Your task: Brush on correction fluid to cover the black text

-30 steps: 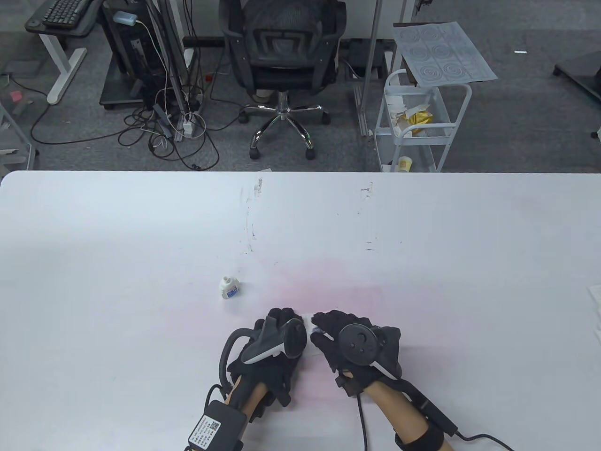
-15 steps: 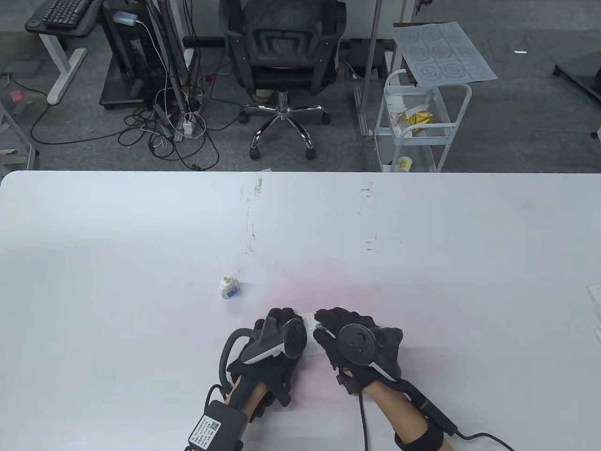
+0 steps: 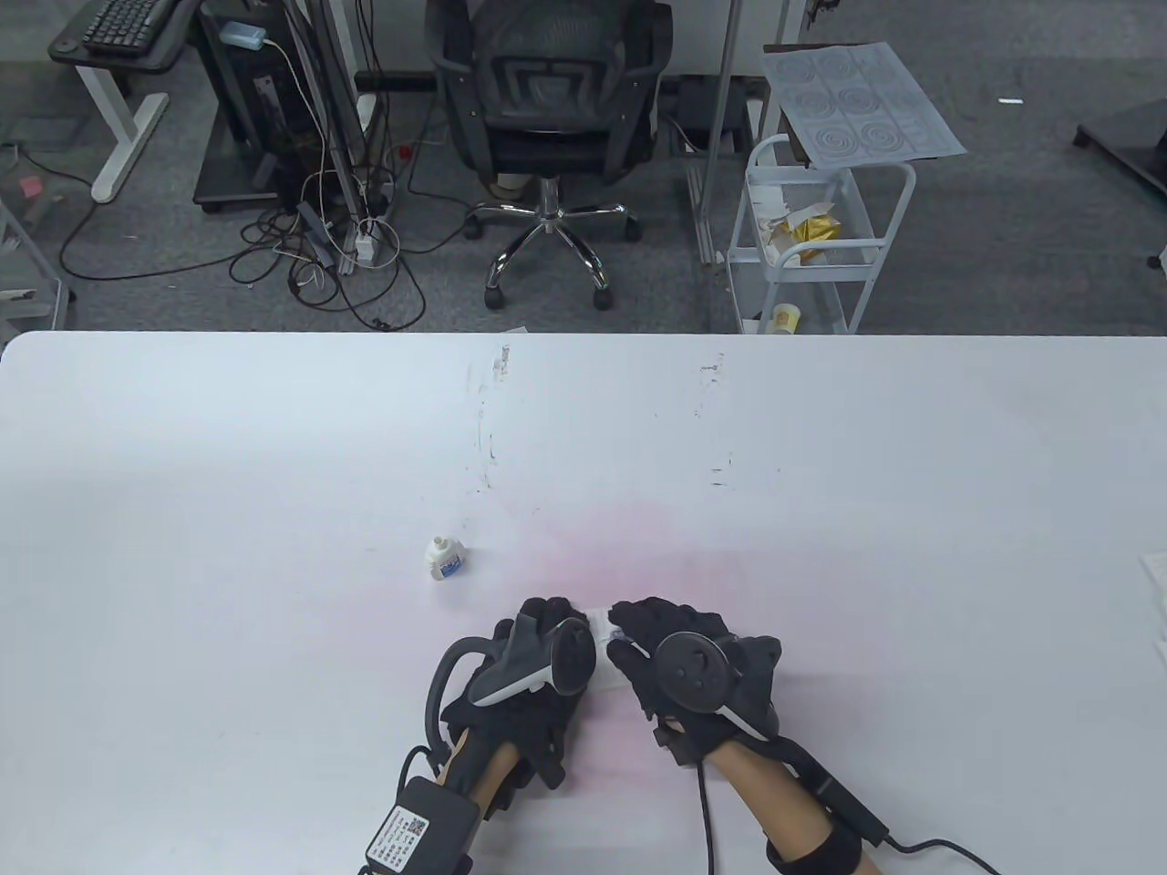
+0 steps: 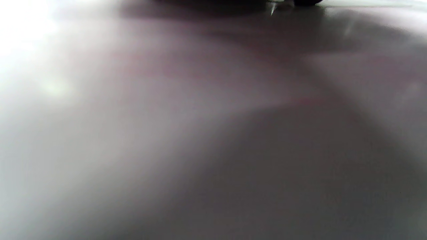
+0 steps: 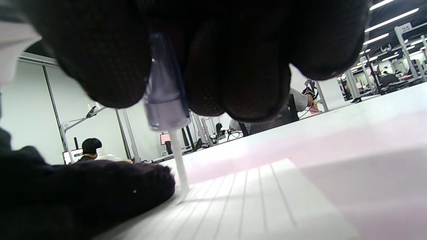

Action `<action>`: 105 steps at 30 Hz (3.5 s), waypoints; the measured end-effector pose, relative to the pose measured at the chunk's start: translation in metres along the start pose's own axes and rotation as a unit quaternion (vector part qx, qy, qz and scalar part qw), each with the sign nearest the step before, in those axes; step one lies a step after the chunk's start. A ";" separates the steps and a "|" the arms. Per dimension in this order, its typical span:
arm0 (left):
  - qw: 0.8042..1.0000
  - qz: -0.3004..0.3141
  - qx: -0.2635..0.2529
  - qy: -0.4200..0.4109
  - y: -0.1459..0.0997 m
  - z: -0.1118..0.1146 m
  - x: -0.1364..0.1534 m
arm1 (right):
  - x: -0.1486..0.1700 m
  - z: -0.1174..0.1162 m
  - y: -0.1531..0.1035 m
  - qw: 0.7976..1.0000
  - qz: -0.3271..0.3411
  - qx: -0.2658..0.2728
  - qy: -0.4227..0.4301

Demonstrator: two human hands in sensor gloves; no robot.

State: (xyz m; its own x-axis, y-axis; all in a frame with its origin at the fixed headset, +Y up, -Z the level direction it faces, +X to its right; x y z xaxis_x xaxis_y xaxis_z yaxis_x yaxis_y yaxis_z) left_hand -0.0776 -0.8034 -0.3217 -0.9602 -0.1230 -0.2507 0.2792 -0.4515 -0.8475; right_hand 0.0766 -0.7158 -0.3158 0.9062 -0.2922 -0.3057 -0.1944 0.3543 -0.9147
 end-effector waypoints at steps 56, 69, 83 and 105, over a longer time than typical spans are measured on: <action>1.000 0.008 -0.004 -0.009 0.000 -0.001 0.002 | 0.056 0.080 -0.032 0.985 -0.037 0.113 0.125; 0.975 -0.005 -0.222 -0.019 -0.052 -0.083 0.013 | 0.073 0.082 -0.031 0.976 -0.070 0.113 0.171; 0.940 -0.135 -0.276 -0.145 -0.059 -0.134 0.146 | 0.083 0.081 -0.030 0.972 -0.091 0.108 0.190; 0.930 -0.163 -0.247 -0.216 -0.001 -0.072 0.188 | 0.084 0.079 -0.028 0.972 -0.094 0.100 0.190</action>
State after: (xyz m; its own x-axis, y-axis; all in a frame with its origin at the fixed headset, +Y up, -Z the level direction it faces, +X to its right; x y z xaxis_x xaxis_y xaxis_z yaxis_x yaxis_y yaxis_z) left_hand -0.2580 -0.7622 -0.4015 -0.8785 -0.4430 0.1790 -0.1604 -0.0793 -0.9839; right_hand 0.1875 -0.6798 -0.2949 0.7067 -0.6627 -0.2476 0.0727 0.4162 -0.9063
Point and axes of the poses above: the tracker on the back of each hand, its own x axis roughly to the little-finger side, its own y axis roughly from the wrist to the fingertips, z = x × y, the point moved 5 cm from there along y, roughly from the wrist to the fingertips, and after that the axes turned 5 degrees about -y, right-handed, at the moved point
